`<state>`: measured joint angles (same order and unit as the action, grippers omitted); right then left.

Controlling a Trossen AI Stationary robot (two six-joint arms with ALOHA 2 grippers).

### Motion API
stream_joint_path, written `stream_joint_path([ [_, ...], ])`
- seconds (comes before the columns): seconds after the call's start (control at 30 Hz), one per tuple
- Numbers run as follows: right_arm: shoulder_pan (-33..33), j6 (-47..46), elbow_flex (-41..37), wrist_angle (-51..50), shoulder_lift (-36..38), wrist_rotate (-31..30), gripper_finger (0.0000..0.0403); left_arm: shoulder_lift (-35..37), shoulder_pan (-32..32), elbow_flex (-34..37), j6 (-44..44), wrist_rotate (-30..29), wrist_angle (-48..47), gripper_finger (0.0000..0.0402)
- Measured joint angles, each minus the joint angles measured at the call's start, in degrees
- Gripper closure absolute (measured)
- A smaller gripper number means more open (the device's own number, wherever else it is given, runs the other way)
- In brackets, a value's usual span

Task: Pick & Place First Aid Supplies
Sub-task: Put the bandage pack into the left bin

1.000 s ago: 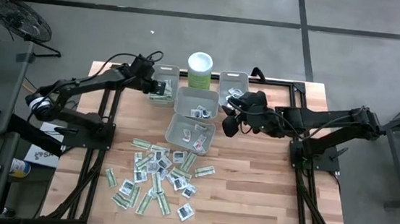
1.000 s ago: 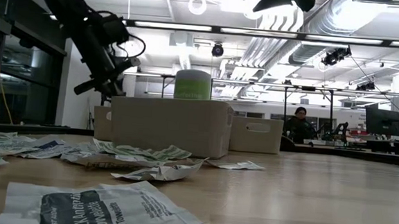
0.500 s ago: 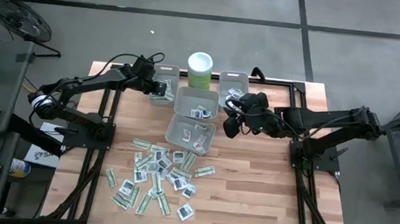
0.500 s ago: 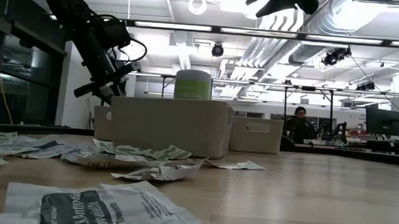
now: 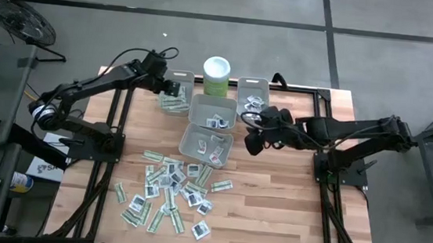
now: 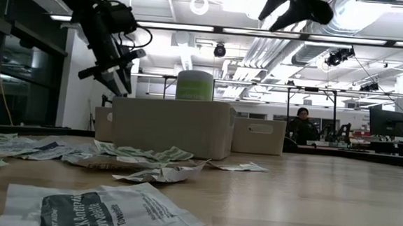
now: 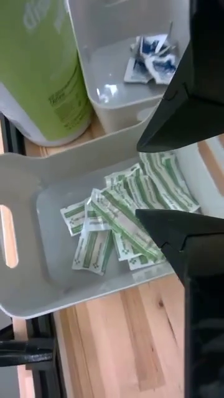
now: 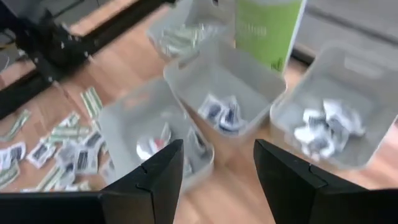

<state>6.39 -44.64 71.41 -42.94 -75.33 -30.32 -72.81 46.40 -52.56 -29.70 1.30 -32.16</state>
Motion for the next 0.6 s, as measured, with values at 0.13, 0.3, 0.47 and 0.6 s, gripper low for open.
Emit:
stream_joint_path([
  [0.13,0.0,-4.68,-4.14,-0.53,-0.02,4.66,0.0212,1.62,-2.45,-0.04,-0.41,0.31,-1.66,0.0244],
  [0.3,0.6,-10.99,-11.99,4.9,-0.04,11.48,0.0212,4.9,-8.54,-0.05,-1.48,-2.25,-2.77,0.0244],
  [0.47,2.42,-13.98,-18.56,13.23,-0.02,14.83,0.0212,7.56,-17.76,-0.06,-4.22,-6.85,-2.64,0.0244],
  [0.6,3.51,-14.67,-22.29,17.48,-0.02,17.94,0.0212,8.06,-26.6,-0.05,-6.8,-9.96,-1.81,0.0244],
])
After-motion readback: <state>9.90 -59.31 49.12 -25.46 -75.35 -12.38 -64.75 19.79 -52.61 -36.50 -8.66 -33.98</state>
